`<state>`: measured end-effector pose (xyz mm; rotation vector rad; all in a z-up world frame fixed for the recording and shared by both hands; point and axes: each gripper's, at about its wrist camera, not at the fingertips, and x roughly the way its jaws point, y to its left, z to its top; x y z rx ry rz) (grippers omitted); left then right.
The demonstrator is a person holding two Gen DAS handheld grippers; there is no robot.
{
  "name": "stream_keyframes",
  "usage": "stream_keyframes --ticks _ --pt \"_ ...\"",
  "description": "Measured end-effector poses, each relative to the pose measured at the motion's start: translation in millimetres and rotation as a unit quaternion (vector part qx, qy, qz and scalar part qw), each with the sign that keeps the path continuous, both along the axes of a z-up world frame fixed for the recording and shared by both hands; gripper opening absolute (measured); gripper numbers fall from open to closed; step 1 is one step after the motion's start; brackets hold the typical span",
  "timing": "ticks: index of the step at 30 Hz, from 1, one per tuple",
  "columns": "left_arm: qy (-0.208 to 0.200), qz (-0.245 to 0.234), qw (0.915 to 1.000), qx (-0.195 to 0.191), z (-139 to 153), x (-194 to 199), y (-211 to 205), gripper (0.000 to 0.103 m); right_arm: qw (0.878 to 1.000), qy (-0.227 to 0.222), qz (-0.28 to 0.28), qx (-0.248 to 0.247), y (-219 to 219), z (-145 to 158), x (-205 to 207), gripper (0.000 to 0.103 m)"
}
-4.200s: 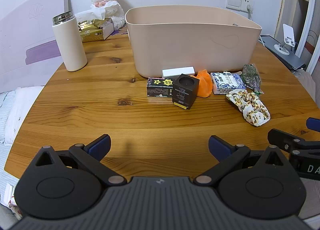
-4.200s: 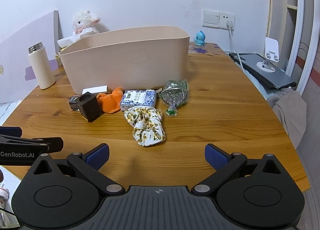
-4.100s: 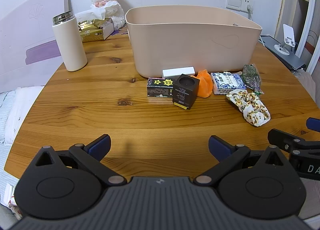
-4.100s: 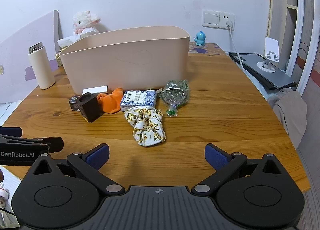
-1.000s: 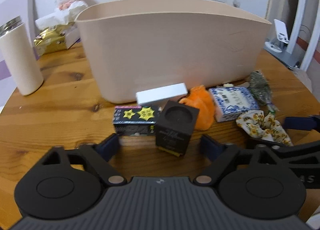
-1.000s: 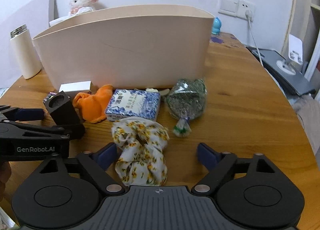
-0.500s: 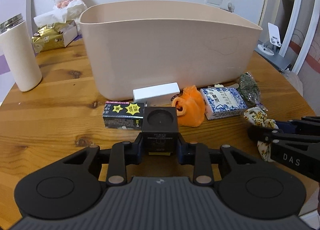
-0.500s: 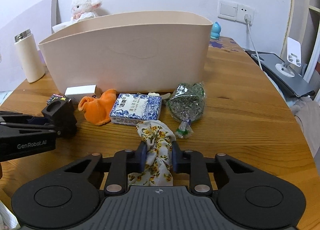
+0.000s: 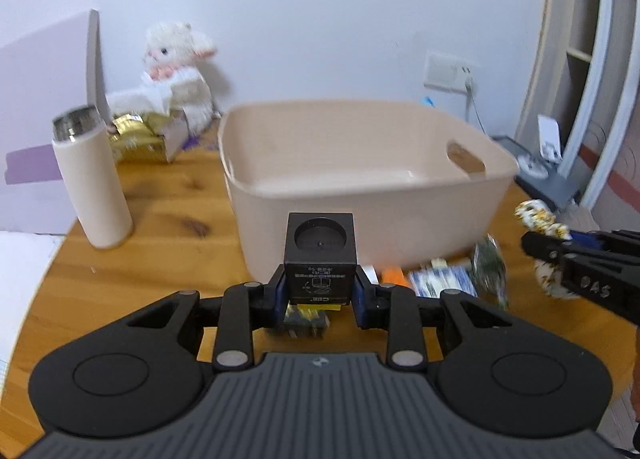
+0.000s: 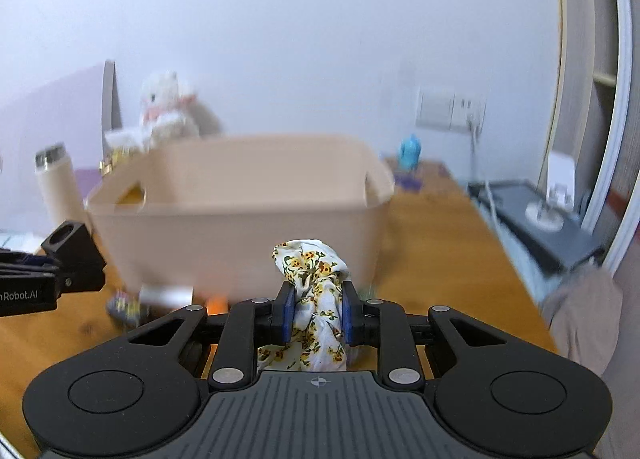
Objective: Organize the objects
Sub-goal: 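Grasp the black cube box with the left tool while the right tool grasps the floral scrunchie, then drop the black cube box and floral scrunchie into the beige bin with both tools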
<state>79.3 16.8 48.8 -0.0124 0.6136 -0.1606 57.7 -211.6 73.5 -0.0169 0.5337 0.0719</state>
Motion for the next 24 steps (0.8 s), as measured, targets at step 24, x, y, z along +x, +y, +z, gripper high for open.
stream_keyframes --ticks 24 --pt "0.034 0.014 0.9981 0.05 0.6 132.5 -23.2 0.034 0.999 -0.015 0.001 -0.032 37.4 11.1 118.4 0.021"
